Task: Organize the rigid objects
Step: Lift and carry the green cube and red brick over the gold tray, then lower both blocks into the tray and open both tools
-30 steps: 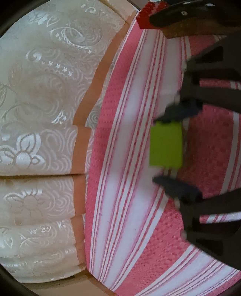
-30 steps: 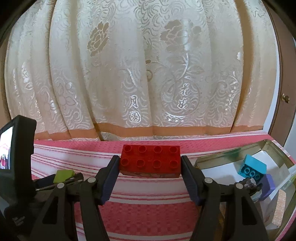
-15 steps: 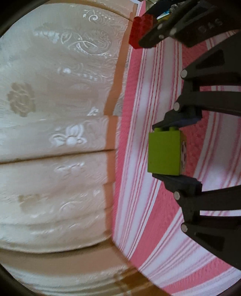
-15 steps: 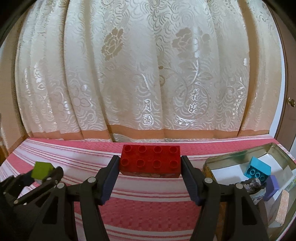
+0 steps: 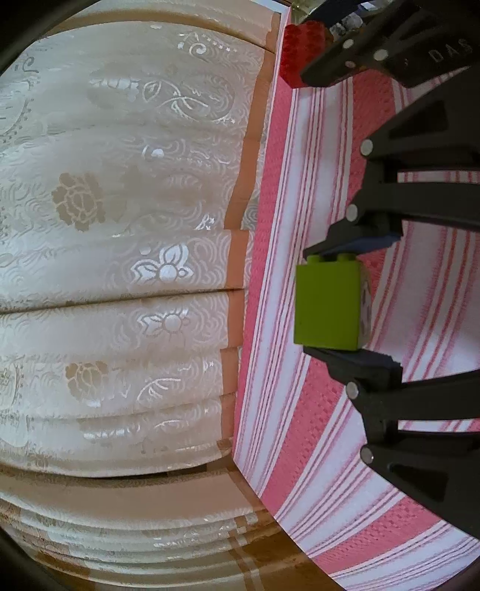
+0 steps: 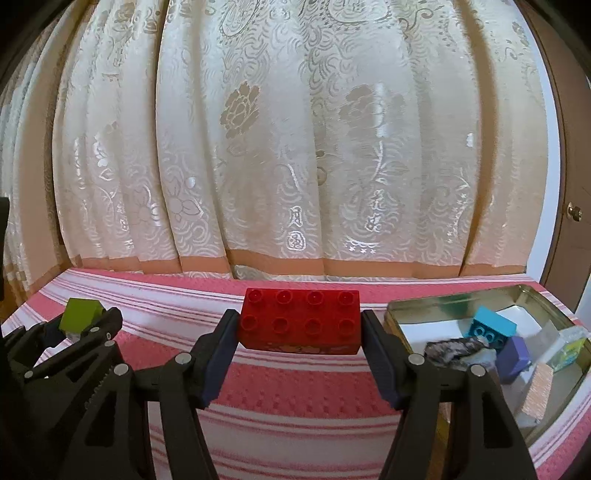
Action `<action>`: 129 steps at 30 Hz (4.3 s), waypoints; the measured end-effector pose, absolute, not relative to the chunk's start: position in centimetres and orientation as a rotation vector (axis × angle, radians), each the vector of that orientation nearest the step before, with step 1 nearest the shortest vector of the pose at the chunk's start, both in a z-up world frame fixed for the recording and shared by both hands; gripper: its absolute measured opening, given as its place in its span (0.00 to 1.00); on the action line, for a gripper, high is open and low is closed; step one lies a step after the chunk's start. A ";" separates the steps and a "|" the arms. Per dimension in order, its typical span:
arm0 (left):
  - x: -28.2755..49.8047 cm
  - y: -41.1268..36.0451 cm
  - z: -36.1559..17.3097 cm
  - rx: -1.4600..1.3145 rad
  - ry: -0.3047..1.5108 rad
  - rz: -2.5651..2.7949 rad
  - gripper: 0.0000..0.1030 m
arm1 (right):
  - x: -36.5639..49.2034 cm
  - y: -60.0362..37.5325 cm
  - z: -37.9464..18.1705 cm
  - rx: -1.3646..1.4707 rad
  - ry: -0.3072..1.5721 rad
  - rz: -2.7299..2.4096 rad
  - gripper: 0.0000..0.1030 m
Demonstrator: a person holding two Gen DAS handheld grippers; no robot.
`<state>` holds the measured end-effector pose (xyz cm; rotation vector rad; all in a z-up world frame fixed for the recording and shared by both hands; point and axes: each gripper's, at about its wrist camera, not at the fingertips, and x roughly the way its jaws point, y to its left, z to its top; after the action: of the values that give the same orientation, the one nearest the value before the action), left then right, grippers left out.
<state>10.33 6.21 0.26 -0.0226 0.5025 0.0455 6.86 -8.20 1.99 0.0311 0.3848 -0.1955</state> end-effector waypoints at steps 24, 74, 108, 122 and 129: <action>6.0 5.9 0.5 -0.016 0.445 0.062 0.41 | 2.8 -9.1 2.2 0.021 0.366 -0.206 0.66; 1.5 -3.2 1.8 -0.041 0.393 -0.061 0.41 | -2.2 -17.4 3.2 0.030 0.314 -0.274 0.66; 1.0 -15.5 2.6 0.032 0.363 -0.238 0.41 | -3.8 -30.2 3.7 0.027 0.291 -0.465 0.66; 1.5 -19.4 2.0 0.074 0.382 -0.265 0.41 | -3.5 -34.2 3.3 0.011 0.312 -0.525 0.66; 2.4 -20.7 1.3 0.080 0.417 -0.261 0.41 | -2.4 -35.1 2.9 0.010 0.350 -0.519 0.66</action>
<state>2.45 -20.69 1.30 0.0797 0.4171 -0.2606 -2.38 -35.09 2.86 0.0101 0.3501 -0.5195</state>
